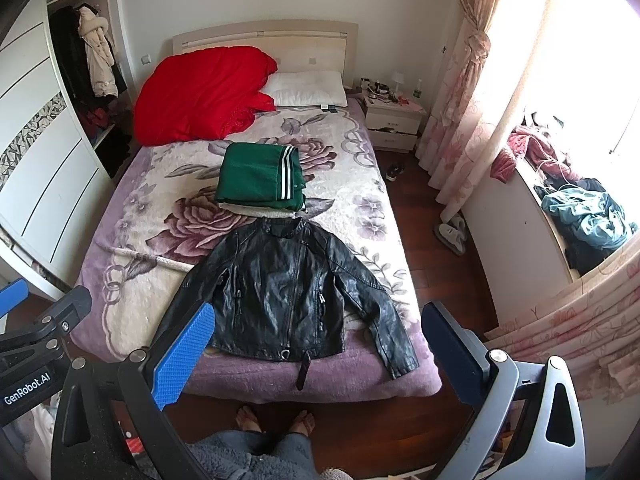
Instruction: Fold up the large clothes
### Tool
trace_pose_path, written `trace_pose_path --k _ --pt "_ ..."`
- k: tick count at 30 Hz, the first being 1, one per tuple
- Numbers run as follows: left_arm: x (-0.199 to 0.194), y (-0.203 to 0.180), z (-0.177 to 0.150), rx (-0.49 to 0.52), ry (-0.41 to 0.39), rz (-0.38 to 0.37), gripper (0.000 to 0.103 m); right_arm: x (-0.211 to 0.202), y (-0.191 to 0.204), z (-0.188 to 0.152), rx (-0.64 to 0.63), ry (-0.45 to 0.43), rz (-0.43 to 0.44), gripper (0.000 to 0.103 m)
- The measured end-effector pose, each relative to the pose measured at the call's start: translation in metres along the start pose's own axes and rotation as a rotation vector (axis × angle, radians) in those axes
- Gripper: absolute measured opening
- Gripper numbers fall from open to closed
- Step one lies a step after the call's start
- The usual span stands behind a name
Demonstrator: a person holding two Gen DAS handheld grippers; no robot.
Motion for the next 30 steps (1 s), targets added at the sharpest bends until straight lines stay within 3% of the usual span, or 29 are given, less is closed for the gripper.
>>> trace_pose_path --k 30 --pt "-0.014 0.001 0.013 -0.004 -0.017 -0.008 0.103 -0.011 0.006 0.013 -0.003 -0.012 -0.002 0.103"
Point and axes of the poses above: each gripper's, at about its wrist camera, not at the fingertips, and x roughly the way its jaws point, y to its left, z to its top, the point moved 1 cm from there along x, roughly the way its jaws point, and after that the axes turned 10 degrees about z, right-handed, at the moved point
